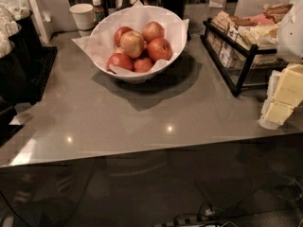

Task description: Pick apple from white bowl

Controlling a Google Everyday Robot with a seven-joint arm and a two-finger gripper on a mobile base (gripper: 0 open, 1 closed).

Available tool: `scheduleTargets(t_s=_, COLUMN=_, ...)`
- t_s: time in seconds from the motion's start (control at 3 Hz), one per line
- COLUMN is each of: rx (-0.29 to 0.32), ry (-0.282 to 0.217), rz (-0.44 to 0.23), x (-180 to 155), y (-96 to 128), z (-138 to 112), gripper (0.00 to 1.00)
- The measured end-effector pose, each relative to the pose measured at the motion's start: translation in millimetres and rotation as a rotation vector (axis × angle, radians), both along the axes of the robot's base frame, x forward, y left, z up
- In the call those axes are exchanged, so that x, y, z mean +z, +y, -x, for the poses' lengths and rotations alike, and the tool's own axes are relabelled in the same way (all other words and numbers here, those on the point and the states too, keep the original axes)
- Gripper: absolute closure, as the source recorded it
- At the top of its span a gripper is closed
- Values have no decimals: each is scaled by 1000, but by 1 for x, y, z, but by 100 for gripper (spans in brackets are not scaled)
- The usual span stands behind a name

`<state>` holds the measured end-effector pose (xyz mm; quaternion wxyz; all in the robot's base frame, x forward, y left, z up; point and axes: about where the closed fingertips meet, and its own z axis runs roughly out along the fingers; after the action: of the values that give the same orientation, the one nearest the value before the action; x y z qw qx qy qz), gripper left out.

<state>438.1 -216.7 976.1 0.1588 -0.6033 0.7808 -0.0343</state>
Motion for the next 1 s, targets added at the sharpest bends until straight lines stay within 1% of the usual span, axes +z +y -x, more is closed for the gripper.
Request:
scheduleTargets(t_s=0.33, rx=0, ry=0, rz=0, x=0, y=0, z=0, gripper=0)
scheduleTargets(t_s=0.67, rx=12, ry=-36, rz=-43, x=8, y=6, z=-20, gripper=0)
scheduleTargets(t_s=1.0, rx=55, ry=-95, rz=-151, x=26, y=18, z=-59, gripper=0)
